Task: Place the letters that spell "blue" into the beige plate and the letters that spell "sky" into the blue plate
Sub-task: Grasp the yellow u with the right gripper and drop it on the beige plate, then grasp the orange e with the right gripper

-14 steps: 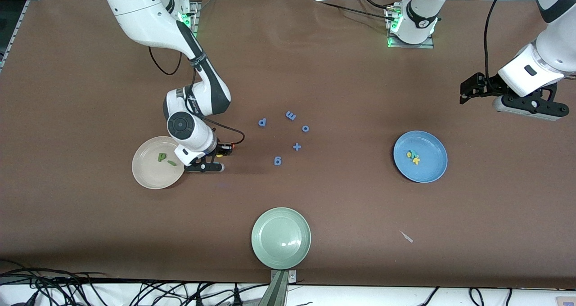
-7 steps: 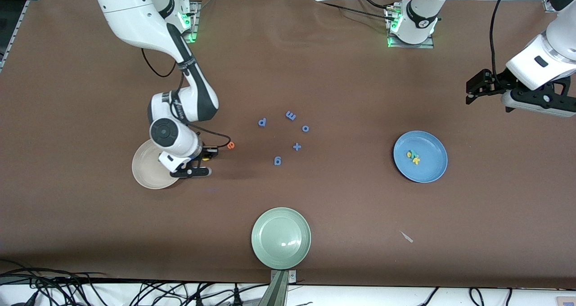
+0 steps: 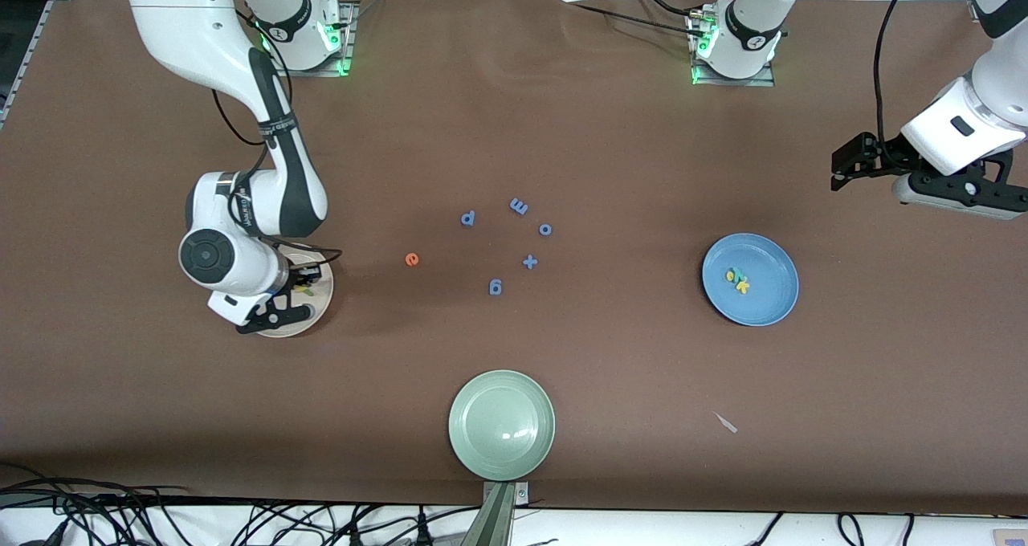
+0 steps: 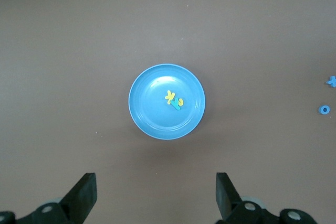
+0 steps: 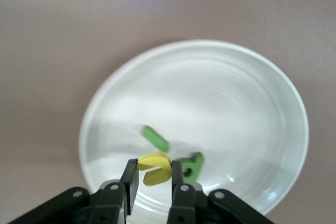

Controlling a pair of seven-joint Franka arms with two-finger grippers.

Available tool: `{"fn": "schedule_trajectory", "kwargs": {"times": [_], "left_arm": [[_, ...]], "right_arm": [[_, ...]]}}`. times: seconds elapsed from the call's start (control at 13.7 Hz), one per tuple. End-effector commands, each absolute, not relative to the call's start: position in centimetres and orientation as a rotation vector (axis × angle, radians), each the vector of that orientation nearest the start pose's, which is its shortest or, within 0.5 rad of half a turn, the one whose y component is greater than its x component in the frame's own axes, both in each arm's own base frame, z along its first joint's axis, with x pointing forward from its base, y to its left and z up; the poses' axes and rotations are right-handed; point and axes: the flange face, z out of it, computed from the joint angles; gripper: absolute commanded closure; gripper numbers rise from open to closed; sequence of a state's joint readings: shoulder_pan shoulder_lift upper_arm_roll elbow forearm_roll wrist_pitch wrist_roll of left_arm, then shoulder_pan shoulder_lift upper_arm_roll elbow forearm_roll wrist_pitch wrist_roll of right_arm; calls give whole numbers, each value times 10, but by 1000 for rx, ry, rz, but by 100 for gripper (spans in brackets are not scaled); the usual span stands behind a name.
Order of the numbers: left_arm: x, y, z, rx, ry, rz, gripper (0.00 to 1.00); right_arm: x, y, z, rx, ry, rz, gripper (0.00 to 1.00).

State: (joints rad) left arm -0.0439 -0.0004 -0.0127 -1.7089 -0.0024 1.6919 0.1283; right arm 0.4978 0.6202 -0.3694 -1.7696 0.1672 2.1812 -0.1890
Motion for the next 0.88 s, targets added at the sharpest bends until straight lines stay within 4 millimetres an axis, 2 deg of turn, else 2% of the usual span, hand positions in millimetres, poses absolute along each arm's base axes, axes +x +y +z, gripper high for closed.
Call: {"fn": "schedule_trajectory", "kwargs": {"times": [0.0, 0.07, 0.22, 0.37, 0.51, 0.66, 0.8], "left_arm": [[548, -24, 575, -3112, 282, 6, 0], [549, -25, 576, -3110, 284, -1, 0], [551, -27, 577, -3107, 289, -4, 0], [551, -27, 578, -3108, 286, -6, 0], [551, -26, 577, -3106, 284, -3, 0], [552, -26, 577, -3106, 284, -3, 0], [555, -27, 581, -3105, 289, -18, 0]], "right_arm": [[610, 98, 212, -3160, -405, 254, 80], [610, 99, 212, -3140, -366, 250, 58], [611, 104, 214, -3123, -319, 248, 30], [613, 112, 221, -3125, -288, 229, 28], [616, 135, 229, -3131, -232, 217, 28], [609, 182, 236, -3145, -159, 219, 28], [596, 227, 234, -3141, -17, 211, 28]]}}
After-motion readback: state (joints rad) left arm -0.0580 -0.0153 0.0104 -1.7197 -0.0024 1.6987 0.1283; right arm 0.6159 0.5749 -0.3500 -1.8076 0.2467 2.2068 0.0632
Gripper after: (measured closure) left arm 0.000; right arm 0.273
